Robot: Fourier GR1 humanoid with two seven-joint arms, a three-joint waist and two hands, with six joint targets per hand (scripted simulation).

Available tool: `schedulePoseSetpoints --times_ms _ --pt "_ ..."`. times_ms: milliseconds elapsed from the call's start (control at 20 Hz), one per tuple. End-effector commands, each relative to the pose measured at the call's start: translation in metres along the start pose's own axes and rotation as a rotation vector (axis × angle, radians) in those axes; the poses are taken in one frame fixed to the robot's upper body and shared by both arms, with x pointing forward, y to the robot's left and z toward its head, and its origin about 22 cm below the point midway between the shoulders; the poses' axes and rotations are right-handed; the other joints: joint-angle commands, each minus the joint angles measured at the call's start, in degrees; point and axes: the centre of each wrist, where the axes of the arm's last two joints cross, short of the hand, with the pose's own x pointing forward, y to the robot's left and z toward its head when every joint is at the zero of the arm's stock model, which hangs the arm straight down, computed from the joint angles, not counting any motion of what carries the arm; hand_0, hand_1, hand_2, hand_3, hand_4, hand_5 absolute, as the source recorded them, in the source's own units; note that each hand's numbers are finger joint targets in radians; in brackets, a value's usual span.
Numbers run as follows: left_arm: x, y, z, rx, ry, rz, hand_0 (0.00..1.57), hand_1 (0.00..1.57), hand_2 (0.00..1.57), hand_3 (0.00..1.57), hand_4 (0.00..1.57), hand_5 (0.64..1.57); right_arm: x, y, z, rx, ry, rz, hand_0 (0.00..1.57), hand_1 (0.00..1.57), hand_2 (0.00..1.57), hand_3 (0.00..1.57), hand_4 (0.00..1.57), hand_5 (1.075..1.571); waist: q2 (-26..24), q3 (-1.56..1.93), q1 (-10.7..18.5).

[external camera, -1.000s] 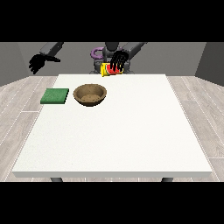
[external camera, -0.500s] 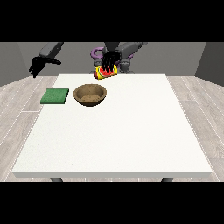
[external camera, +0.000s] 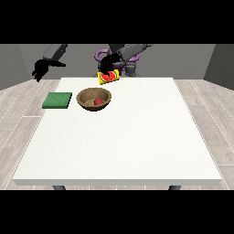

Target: Pick the cup and pour the ball into the bowl, then pick the bowl and place it on the pad

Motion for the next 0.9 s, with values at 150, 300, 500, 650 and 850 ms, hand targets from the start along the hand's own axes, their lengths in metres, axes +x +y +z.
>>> schedulePoseSetpoints --times_ms 150,300,500,650,850 --pt "-0.004 0.027 -0.024 -0.036 -0.094 -0.256 1.51 1.51 1.57 1.57 1.2 1.443 -0.011 -0.009 0.014 0.003 0.039 -0.005 0.0 0.0 0.0 0.17 0.0 1.516 -2.84 0.01 -0.35" --pt "-0.006 0.038 -0.03 -0.002 -0.107 -0.298 1.55 1.55 1.57 1.57 1.19 1.466 -0.013 -0.006 0.013 -0.014 0.054 -0.006 0.0 0.0 0.0 0.21 0.0 1.517 -2.25 -0.02 0.39" --pt "0.0 0.055 -0.026 0.029 -0.106 -0.286 1.5 1.5 1.57 1.57 1.21 1.455 -0.005 -0.029 0.017 -0.047 0.002 0.001 0.0 0.0 0.0 0.28 0.0 1.517 -0.15 0.0 2.1" --pt "-0.006 0.056 -0.029 -0.004 -0.111 -0.268 1.52 1.52 1.57 1.57 1.2 1.462 -0.017 -0.009 0.014 -0.008 0.115 -0.06 0.0 0.0 0.0 0.0 0.43 1.555 -1.86 -0.02 2.05" --pt "-0.061 0.049 -0.02 0.125 0.087 0.132 0.0 0.0 1.57 1.57 1.27 1.452 -0.021 -0.023 0.028 -0.052 0.137 -0.062 0.0 0.0 0.0 0.0 0.48 1.561 -0.63 -0.23 7.51"
